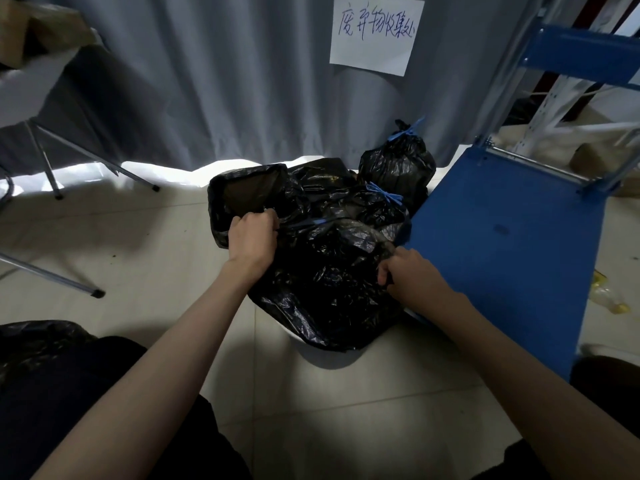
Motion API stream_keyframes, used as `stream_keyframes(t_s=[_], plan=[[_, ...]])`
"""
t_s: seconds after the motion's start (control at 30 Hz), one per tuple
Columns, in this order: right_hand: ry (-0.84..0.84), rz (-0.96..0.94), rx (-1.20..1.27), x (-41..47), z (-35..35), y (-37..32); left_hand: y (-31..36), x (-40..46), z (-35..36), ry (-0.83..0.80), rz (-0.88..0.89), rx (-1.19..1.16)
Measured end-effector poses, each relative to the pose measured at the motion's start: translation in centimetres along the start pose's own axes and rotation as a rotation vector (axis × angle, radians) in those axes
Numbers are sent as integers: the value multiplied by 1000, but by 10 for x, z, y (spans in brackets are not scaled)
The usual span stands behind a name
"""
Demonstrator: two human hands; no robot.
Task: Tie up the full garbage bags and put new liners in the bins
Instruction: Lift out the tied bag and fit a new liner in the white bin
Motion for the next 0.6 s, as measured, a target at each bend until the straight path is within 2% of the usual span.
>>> stream_keyframes(t_s=[0.1, 0.33, 0.4, 0.5, 0.6], plan=[[33, -13, 0, -1, 2, 3, -5, 3, 8, -32, -36, 17], [120, -38, 76, -5, 0, 9, -17, 7, 32, -340, -30, -61], [159, -33, 89, -6, -1, 11, -14, 5, 28, -300, -6, -98], [145, 0, 166, -4, 1, 12, -2, 3, 17, -147, 85, -174], [120, 28, 240, -1, 5, 13, 14, 2, 11, -130, 197, -231]])
Point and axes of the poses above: each hand's wrist, its own x-axis towards the middle knuckle, its own z-axis out of the palm, y = z × x, the point moved 5 cm from there along x, towards the middle knuckle, and after that the axes turned 1 degree about z, right-handed, at the moved point
